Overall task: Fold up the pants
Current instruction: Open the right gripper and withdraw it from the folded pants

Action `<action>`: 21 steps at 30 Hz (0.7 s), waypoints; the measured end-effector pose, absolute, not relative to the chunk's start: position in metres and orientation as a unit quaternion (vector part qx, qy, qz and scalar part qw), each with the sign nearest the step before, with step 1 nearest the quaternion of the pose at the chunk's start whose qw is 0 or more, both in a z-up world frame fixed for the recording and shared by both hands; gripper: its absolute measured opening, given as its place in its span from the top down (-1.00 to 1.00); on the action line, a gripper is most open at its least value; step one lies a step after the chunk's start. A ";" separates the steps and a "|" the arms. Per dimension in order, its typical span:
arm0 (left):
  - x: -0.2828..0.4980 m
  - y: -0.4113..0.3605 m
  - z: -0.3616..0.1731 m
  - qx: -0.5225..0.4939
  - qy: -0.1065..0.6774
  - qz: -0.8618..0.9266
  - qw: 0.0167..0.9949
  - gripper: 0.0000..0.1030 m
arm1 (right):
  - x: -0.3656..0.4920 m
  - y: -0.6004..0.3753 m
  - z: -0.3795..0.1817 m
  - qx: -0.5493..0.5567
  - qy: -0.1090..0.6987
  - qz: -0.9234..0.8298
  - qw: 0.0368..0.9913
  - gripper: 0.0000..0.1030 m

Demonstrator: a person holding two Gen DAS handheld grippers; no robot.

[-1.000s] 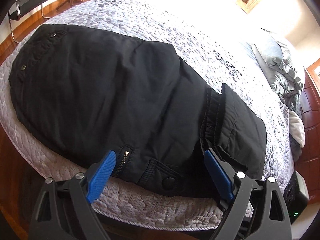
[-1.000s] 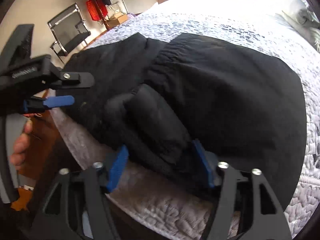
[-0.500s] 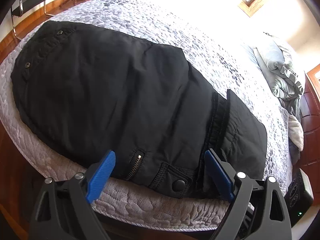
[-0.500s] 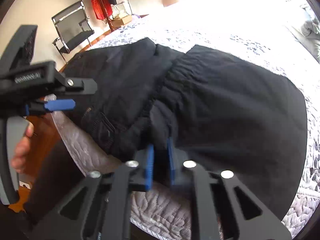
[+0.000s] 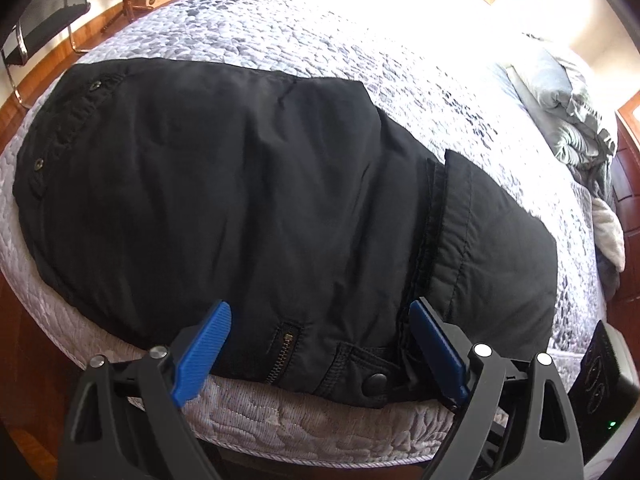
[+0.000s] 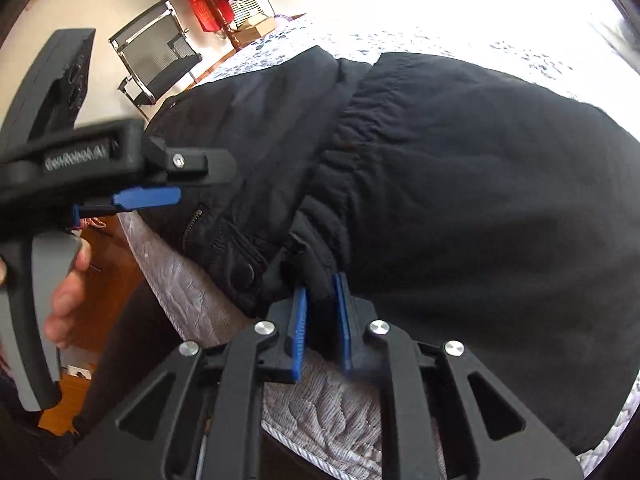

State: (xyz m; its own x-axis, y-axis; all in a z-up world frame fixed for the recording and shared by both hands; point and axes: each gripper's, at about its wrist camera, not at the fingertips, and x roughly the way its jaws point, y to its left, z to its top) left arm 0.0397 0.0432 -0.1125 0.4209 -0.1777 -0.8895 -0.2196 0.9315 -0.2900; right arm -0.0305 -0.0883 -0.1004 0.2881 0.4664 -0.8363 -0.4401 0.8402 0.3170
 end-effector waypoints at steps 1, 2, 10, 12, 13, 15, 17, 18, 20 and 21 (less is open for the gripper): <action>0.041 0.042 -0.115 -0.175 0.542 0.012 0.822 -0.77 | -0.031 -0.089 -0.099 0.010 0.525 0.283 0.802 0.68; 0.042 0.041 -0.116 -0.166 0.544 0.011 0.823 -0.77 | -0.032 -0.089 -0.097 0.006 0.524 0.284 0.803 0.61; 0.038 0.045 -0.121 -0.145 0.548 0.004 0.824 -0.78 | -0.052 -0.110 -0.049 0.027 0.491 0.291 0.820 -0.14; 0.038 0.045 -0.121 -0.145 0.548 0.003 0.823 -0.79 | -0.054 -0.128 -0.039 0.053 0.479 0.281 0.830 0.01; 0.038 0.046 -0.121 -0.145 0.549 0.002 0.823 -0.79 | -0.050 -0.137 -0.036 0.068 0.477 0.268 0.834 0.06; 0.037 0.045 -0.121 -0.142 0.549 0.000 0.824 -0.79 | -0.039 -0.153 -0.037 0.085 0.480 0.229 0.843 0.23; 0.036 0.044 -0.120 -0.137 0.550 -0.003 0.824 -0.80 | -0.028 -0.165 -0.045 0.086 0.495 0.193 0.843 0.23; 0.036 0.043 -0.120 -0.135 0.550 -0.004 0.824 -0.80 | -0.024 -0.168 -0.051 0.088 0.501 0.188 0.840 0.23; 0.034 0.042 -0.121 -0.130 0.551 -0.003 0.824 -0.81 | -0.018 -0.167 -0.064 0.084 0.517 0.177 0.834 0.23; 0.035 0.041 -0.121 -0.129 0.553 -0.002 0.823 -0.81 | -0.016 -0.165 -0.069 0.079 0.522 0.174 0.831 0.23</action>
State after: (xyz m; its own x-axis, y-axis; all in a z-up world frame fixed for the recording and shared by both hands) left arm 0.0348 0.0407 -0.1213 0.3892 -0.1464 -0.9094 -0.1383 0.9668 -0.2148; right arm -0.0159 -0.1648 -0.0691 0.3937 0.3710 -0.8411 -0.2064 0.9273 0.3124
